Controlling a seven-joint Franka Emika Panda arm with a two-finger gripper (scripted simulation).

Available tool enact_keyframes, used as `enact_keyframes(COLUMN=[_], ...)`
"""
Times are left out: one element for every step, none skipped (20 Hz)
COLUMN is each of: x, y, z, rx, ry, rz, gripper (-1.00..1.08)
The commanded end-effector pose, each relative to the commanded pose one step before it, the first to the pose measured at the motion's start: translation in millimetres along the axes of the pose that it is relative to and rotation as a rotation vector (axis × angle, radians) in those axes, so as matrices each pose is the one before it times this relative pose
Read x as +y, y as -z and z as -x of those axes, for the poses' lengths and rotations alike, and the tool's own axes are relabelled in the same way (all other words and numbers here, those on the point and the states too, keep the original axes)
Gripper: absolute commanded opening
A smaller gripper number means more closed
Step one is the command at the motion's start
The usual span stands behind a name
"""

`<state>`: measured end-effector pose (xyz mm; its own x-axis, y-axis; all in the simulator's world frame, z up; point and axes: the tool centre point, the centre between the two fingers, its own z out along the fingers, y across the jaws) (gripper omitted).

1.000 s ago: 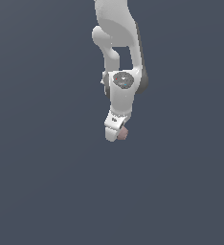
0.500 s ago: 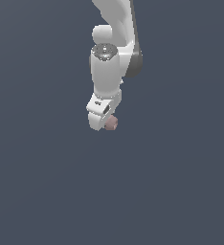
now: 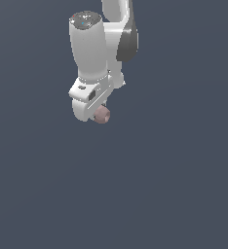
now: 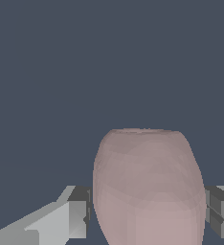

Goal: Pick up the object and move it to a goal position.

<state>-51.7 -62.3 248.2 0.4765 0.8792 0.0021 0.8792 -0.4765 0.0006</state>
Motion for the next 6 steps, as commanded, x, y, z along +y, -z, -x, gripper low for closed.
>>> enact_keyframes(x=[3.12, 1.02, 0.87, 0.64, 0.42, 0.14], y=[8.89, 2.25, 1.68, 1.18, 0.67, 0.22], z=[4.94, 1.24, 0.97, 0.66, 0.39, 0.12], rx=[-0.00077, 0.00000, -0.00058, 0.00000, -0.00042, 0.00000], ry=[0.00061, 0.00000, -0.00033, 0.00000, -0.00022, 0.00000], rz=[-0.00106, 0.00000, 0.00018, 0.00000, 0.00013, 0.00000], gripper=[-1.00, -1.00, -1.00, -1.00, -1.00, -1.00])
